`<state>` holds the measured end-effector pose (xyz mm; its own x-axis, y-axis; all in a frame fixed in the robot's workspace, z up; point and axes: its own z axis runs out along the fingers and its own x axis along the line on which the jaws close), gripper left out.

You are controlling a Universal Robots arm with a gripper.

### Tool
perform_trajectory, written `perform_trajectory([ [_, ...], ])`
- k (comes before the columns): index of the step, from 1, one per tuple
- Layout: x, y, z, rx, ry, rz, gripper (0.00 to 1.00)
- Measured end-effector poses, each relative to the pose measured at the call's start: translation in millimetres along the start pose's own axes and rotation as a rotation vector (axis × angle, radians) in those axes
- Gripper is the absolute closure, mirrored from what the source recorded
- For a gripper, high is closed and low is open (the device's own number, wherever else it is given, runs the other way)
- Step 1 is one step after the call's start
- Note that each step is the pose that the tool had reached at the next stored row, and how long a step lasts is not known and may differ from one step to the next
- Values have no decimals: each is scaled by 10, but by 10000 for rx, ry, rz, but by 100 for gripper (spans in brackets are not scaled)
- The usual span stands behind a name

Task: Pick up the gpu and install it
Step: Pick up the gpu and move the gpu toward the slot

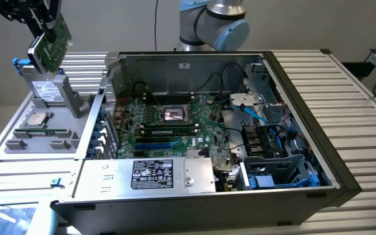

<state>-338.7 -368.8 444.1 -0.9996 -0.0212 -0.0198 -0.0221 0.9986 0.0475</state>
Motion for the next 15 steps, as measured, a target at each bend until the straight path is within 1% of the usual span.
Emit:
perform_trajectory([
  [5, 0, 0, 0, -17, 42, -883, 72],
  [15, 0, 0, 0, -49, 125, -2372, 72],
])
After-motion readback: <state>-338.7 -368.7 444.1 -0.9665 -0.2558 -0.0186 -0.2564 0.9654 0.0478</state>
